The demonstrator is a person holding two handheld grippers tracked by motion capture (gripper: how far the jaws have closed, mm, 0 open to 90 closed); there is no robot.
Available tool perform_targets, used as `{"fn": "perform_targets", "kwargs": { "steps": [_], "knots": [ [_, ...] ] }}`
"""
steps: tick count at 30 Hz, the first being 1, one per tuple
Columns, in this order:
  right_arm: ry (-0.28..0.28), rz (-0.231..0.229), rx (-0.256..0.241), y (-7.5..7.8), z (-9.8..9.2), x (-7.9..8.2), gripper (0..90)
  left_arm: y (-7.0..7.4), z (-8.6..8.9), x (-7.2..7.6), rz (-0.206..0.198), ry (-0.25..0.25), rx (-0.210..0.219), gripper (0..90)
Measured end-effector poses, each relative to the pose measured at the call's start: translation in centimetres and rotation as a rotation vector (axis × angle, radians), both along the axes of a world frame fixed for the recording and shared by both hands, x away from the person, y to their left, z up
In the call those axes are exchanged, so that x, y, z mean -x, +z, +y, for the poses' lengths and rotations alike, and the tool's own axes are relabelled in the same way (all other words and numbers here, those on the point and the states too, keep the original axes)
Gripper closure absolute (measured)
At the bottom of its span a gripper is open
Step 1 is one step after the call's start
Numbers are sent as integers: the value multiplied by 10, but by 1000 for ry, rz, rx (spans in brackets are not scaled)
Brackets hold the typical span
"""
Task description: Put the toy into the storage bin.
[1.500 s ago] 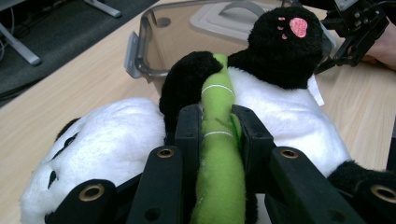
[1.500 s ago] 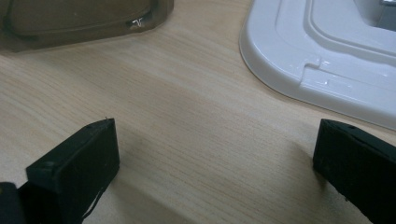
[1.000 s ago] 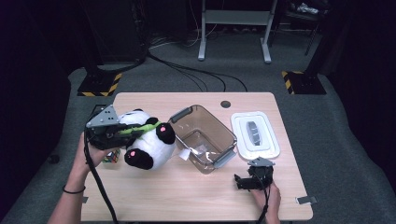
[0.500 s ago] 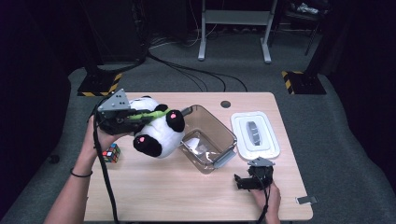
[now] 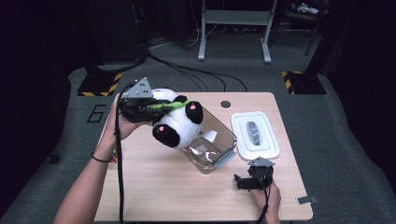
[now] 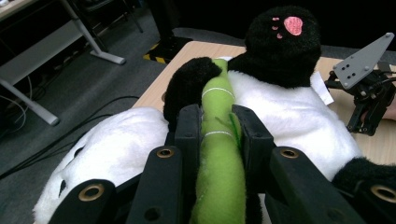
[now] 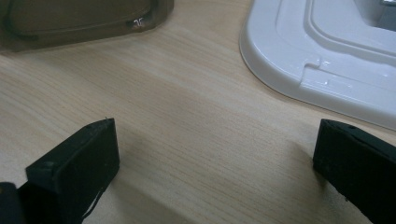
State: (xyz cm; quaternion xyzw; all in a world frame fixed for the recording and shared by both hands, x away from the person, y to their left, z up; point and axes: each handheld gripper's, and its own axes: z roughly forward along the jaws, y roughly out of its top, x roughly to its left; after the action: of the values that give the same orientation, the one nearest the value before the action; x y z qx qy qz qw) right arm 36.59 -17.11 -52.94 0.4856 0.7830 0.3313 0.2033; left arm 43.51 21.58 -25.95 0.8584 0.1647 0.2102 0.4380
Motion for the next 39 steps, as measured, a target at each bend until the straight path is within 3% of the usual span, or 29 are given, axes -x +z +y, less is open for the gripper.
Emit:
{"fn": "perform_targets", "kwargs": {
  "steps": [19, 30, 35, 39],
  "knots": [
    [2, 1, -3, 0, 0, 0, 0, -31, -57, -29, 55, -80, -19, 736],
    [7, 0, 2, 0, -1, 0, 0, -53, -78, -33, 86, -103, -31, 735],
    [1, -3, 2, 0, 0, 0, 0, -59, -86, -31, 103, -117, -51, 734],
    [-1, -3, 0, 0, 0, 0, 0, -61, -90, -30, 115, -121, -40, 734]
  ]
}}
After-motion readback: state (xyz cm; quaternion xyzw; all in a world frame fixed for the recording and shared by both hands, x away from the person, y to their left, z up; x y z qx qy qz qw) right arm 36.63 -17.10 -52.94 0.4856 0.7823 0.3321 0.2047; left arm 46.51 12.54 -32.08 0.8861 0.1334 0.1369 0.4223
